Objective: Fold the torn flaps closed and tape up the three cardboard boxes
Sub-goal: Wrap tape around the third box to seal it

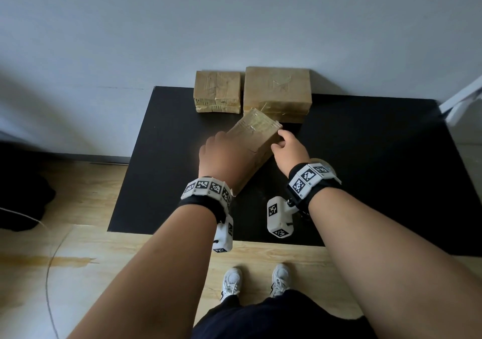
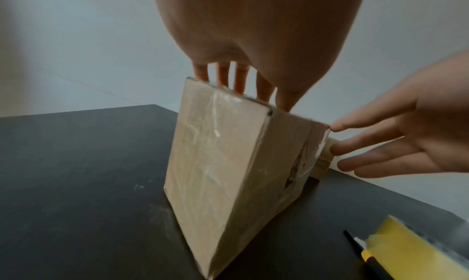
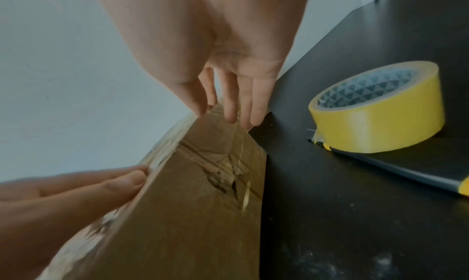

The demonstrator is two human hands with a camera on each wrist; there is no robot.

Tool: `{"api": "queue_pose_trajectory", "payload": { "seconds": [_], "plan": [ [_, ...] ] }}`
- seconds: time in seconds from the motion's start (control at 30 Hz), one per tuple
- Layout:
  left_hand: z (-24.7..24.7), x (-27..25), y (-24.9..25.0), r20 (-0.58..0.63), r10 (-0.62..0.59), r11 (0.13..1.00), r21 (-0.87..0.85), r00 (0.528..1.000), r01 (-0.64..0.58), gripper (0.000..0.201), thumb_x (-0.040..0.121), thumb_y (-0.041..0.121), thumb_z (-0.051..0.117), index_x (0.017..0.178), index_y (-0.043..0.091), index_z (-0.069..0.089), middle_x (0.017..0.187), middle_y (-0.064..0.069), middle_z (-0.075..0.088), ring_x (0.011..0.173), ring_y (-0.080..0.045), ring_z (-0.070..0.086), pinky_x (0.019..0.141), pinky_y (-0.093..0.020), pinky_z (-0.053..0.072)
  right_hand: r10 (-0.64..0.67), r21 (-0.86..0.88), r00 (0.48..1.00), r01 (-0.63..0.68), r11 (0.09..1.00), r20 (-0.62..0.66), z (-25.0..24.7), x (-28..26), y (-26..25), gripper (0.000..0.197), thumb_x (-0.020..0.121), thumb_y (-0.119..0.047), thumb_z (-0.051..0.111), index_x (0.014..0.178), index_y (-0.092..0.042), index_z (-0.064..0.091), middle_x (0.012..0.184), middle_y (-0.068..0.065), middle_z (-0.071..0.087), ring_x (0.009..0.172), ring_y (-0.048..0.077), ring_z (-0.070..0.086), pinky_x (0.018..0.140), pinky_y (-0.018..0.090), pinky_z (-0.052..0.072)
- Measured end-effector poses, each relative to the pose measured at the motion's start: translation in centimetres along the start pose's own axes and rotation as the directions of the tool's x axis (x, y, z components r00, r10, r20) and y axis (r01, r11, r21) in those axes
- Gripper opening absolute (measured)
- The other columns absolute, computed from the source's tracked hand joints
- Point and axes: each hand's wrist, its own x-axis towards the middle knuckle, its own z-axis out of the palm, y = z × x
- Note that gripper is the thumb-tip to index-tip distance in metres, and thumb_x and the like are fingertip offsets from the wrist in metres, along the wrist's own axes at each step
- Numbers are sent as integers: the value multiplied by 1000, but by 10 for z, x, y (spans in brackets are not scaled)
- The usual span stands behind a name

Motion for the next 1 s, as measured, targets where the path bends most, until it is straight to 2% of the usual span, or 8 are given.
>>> {"api": "queue_pose_trajectory", "payload": {
  "seconds": [0.13,0.23,0.3,0.47,0.6,0.73,0.87,1.0],
  "plan": [
    [4,-5,-3,-65,-71,941,-337,995,45,27,96,28,51,119,27,66,113,0,50,107,-21,47,89,-34,44,-5,-25,1000,6,1000,28,8,0,-2,50,98,-41,54,140,-16,45,128,5,60,114,24,58,80,28,40],
    [7,-7,-6,-22,-213,860,-480,977,177,32,90,27,63,120,18,55,106,1,55,93,-17,55,75,-28,42,-28,-44,997,31,999,70,15,0,-3,54,96,-42,57,141,-15,46,132,6,58,118,25,57,87,30,42],
    [9,-7,-12,83,-294,774,-565,952,288,39,88,34,68,119,16,54,103,3,60,90,-14,59,75,-28,45,-37,-43,997,40,998,72,18,1,-1,54,95,-39,60,141,-15,47,135,6,58,121,25,56,92,31,43],
    [13,-4,-17,153,-284,778,-540,947,320,21,89,37,63,95,19,72,87,0,70,86,-19,65,77,-34,54,-69,-27,997,70,997,35,20,2,3,51,93,-37,63,137,-14,52,131,7,60,118,25,57,93,32,44],
    [15,-1,-16,167,-303,763,-547,938,344,21,90,36,62,99,20,70,90,2,69,86,-17,63,76,-32,53,-80,-25,996,81,996,31,20,2,4,51,94,-38,62,137,-13,52,132,7,60,117,24,57,93,33,45],
    [18,-4,-14,123,-267,808,-512,956,291,23,94,34,55,88,15,67,78,1,64,78,-19,61,58,-28,41,-62,3,996,62,998,67,17,1,8,53,97,-43,55,141,-15,50,141,5,54,126,24,52,99,33,41],
    [13,-1,-10,64,-218,866,-448,974,223,28,99,28,44,120,21,61,111,-3,62,99,-22,59,73,-29,41,-24,33,997,21,999,69,11,-2,13,43,102,-41,41,134,-18,58,131,5,62,115,26,58,98,38,47],
    [9,-3,8,57,-196,910,-361,979,203,50,102,28,37,151,23,27,147,-2,38,132,-24,38,101,-38,39,36,-129,998,-43,991,-59,1,0,32,36,102,-26,45,136,-18,54,132,5,59,117,25,57,84,31,42]
  ]
}}
